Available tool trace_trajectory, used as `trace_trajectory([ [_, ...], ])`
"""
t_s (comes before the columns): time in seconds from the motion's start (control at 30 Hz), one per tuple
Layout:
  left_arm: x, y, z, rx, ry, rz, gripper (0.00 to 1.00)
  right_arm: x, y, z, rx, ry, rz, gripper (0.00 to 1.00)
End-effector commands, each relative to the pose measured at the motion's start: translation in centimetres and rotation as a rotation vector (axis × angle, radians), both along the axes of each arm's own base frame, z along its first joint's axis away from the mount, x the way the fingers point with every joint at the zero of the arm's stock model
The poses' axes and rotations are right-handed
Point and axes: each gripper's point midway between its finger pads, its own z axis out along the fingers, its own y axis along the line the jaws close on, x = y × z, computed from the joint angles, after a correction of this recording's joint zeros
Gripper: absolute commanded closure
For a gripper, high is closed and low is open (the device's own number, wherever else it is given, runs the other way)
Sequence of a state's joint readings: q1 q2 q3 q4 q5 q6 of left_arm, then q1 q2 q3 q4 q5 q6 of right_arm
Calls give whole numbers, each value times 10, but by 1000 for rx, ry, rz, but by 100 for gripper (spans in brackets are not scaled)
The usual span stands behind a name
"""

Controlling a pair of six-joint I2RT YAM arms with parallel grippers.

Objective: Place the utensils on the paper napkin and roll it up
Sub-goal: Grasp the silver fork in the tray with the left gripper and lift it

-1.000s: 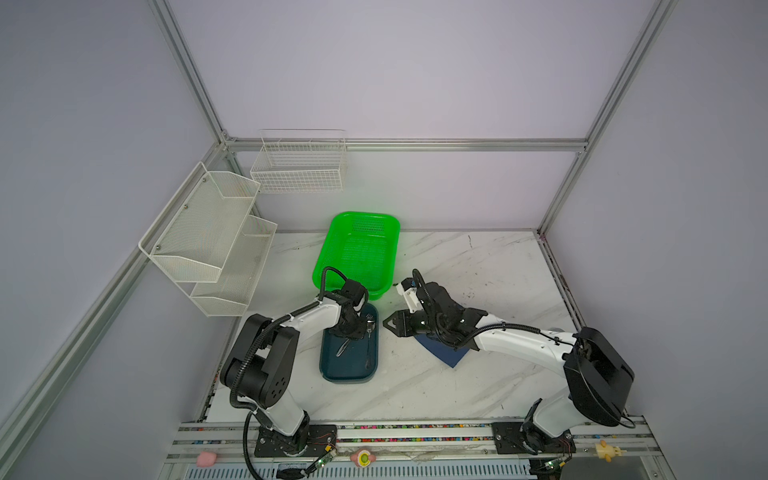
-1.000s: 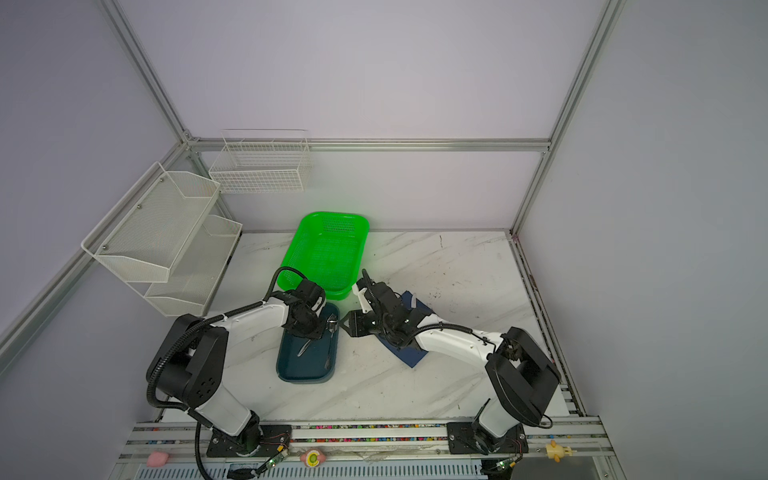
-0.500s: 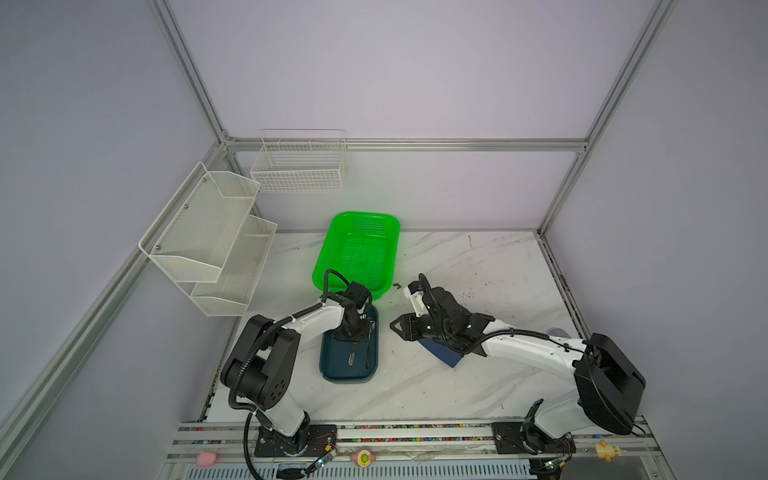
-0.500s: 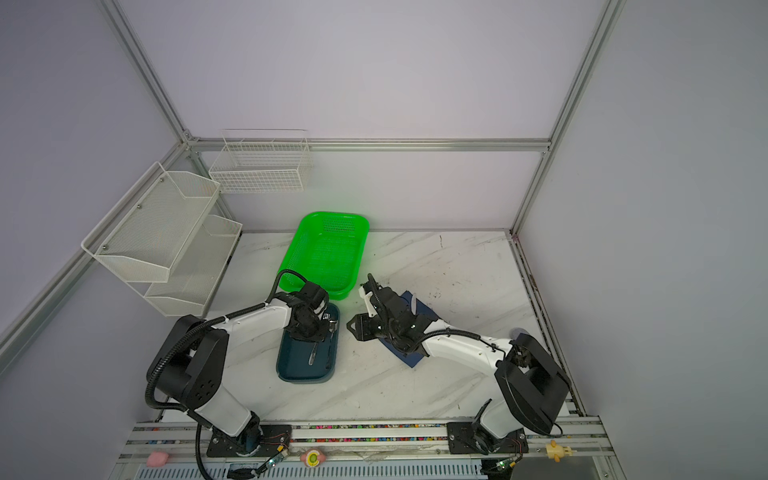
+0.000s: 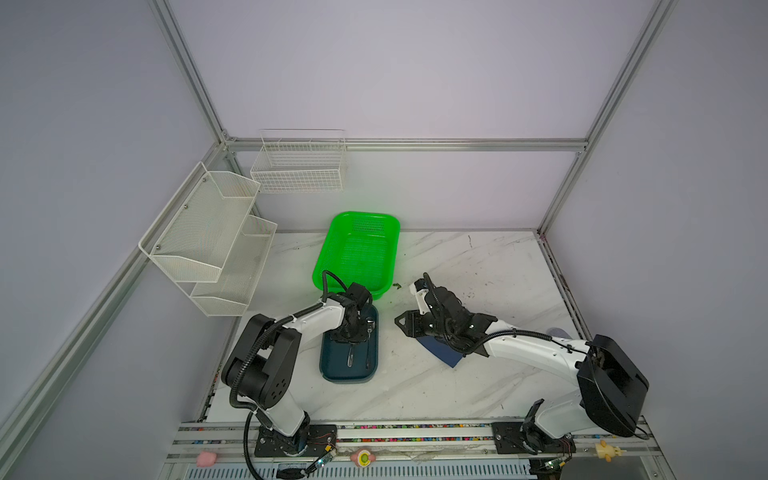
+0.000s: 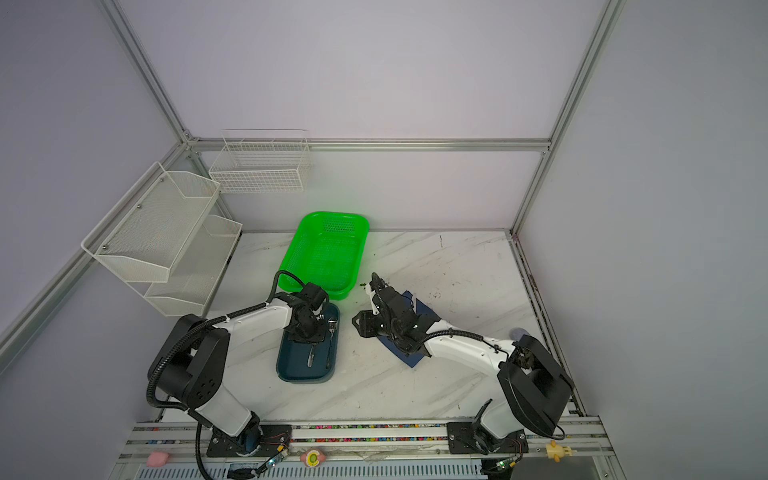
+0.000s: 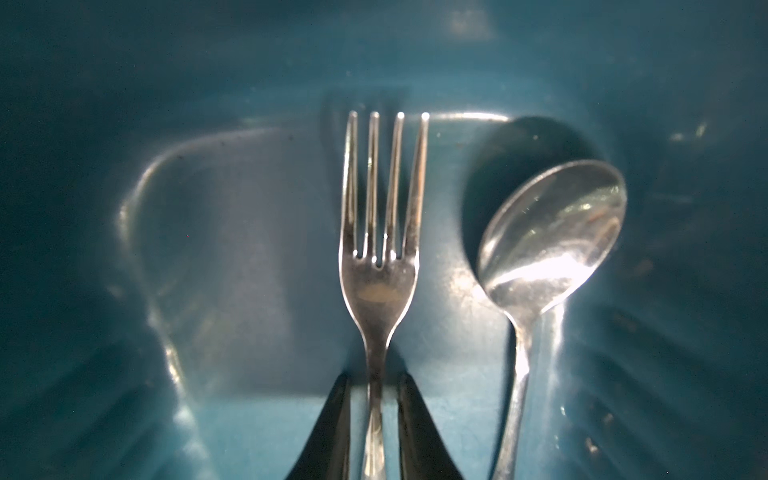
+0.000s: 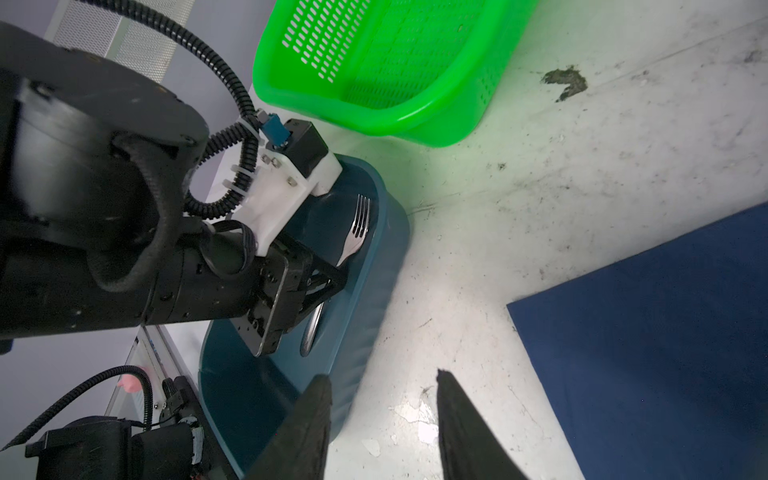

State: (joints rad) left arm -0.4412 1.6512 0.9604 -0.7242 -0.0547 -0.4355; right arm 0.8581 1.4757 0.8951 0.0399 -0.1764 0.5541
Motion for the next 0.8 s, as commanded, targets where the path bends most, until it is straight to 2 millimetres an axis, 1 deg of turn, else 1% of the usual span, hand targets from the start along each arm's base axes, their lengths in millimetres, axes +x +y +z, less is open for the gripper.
trace_trajectory([
  [0.0, 10, -3, 0, 16, 4, -3, 78, 2, -2, -3, -2, 10, -17, 56],
  [0.17, 7, -4, -9, 21, 43, -21, 80, 10, -7, -15, -34, 30, -63, 56],
  [0.3, 4, -5, -14, 18, 61, -36, 84, 11, -5, -16, -30, 31, -65, 56],
  [0.43, -2, -6, -16, 5, 79, -23, 95, 11, -14, -26, -55, 40, -84, 56],
  [0.5, -2, -6, -12, -1, 70, -25, 100, 9, -18, -29, -60, 38, -82, 56],
  [0.57, -1, -3, -4, 5, 37, -19, 100, 8, -19, -23, -46, 23, -67, 56],
  [0.67, 3, 7, 10, 41, -24, 13, 100, 5, -11, -10, 4, 5, -29, 56],
  [0.77, 3, 7, 23, 20, -64, 42, 100, 7, -1, 2, 56, -10, -5, 56],
])
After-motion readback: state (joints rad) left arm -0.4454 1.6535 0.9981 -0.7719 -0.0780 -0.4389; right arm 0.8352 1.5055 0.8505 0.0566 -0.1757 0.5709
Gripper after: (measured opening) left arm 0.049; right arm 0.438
